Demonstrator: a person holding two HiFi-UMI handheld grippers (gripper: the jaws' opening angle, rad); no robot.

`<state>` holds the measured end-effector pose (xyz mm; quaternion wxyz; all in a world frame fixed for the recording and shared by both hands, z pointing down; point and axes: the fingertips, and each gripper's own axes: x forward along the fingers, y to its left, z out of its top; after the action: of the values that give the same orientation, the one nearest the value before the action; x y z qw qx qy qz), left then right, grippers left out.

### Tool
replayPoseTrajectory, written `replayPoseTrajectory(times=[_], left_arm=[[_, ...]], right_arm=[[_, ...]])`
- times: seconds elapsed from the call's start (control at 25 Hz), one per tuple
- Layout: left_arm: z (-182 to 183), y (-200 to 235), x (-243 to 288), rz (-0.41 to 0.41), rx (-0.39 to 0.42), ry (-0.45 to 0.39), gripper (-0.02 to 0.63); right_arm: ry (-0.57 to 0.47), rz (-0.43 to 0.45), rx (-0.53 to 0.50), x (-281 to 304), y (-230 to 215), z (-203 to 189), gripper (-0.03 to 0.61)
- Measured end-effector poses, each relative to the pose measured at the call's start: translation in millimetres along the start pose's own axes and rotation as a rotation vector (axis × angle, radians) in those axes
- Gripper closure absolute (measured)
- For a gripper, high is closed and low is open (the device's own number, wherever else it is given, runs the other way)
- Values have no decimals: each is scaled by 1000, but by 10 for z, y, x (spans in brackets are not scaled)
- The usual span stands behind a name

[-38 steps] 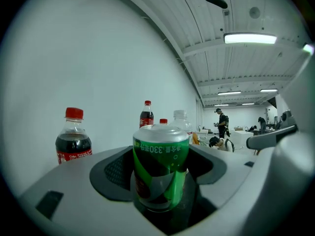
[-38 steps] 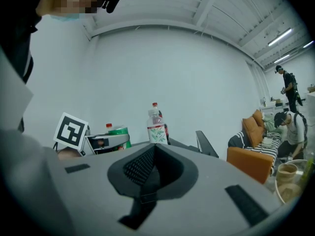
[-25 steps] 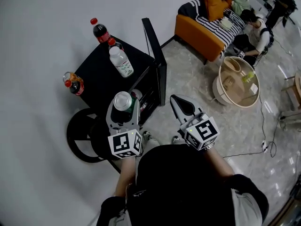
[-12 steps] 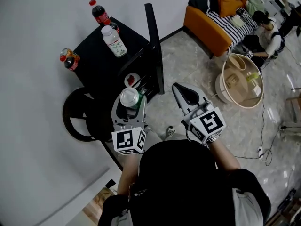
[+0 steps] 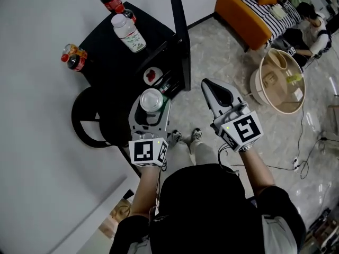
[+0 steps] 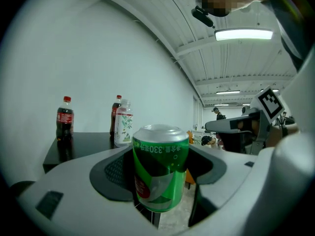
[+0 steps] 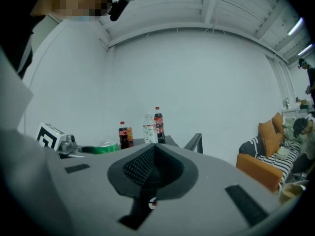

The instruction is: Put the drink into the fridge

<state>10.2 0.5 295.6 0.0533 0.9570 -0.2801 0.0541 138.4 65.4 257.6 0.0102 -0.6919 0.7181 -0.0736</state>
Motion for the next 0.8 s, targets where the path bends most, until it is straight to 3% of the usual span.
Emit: replayPoseTrajectory(times=[0.4,0.8], left_arm=[[-584,349,600,-24,-45,60,278],[-1445,706,1018,-12,-59,71,278]], right_arm=[[62,-144,84,357,-430,-719,565],[119,-147,104,644,-402,-1718,565]])
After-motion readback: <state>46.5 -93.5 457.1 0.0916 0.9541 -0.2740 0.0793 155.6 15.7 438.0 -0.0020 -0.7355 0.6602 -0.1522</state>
